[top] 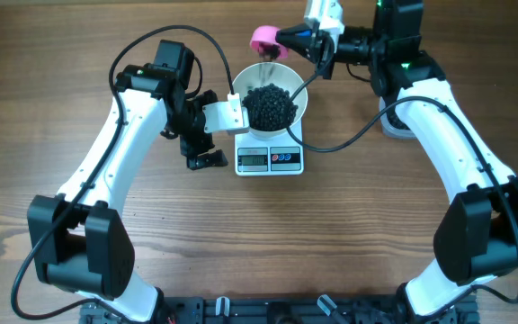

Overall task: Scoop item into bowl and weigh 150g on scale
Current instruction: 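Raise the empty scoop with the right gripper and carry it to the tub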

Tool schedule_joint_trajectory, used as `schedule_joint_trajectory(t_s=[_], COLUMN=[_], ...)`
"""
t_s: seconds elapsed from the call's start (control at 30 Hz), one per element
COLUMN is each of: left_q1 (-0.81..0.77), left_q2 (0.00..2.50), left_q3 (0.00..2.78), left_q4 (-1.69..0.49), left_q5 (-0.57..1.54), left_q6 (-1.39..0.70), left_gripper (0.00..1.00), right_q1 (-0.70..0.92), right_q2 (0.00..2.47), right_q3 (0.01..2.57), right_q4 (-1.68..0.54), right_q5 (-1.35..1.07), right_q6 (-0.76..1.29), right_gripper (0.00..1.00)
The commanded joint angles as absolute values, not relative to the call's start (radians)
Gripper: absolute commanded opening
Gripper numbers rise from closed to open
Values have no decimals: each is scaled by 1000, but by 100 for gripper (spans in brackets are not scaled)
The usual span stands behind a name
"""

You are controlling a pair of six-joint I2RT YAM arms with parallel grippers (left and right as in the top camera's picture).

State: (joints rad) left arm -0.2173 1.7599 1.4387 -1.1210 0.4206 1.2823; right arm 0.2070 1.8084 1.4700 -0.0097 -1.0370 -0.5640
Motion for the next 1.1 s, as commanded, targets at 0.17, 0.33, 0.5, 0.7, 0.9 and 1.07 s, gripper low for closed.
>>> schedule_joint_trajectory(t_s=[0.17,0.33,0.5,0.7,0.9,1.07], left_q1=[-221,-221,-221,-221,-221,-221], left_q2=[1764,1764,1764,1764,1764,1764], left_q3=[1432,1432,1432,1432,1432,1432], left_q4=[-1121,-1121,-1121,-1122,-1121,-1121], left_q5=[444,444,444,444,444,444], left_q6=[1302,1302,1302,1302,1302,1302], left_gripper=[100,100,100,100,100,100], right_q1=[205,204,203,203,202,191], right_q2=[1782,1782,1783,1783,1783,1783], right_q3=[1471,1471,1471,1471,1471,1471], right_q4=[-46,-47,-64,-40,-53,-118], right_q5=[-988,-987,-987,-900,-740,-721], right_q6=[-656,-656,-656,-651,-528,-464], right_gripper=[4,4,4,4,4,4])
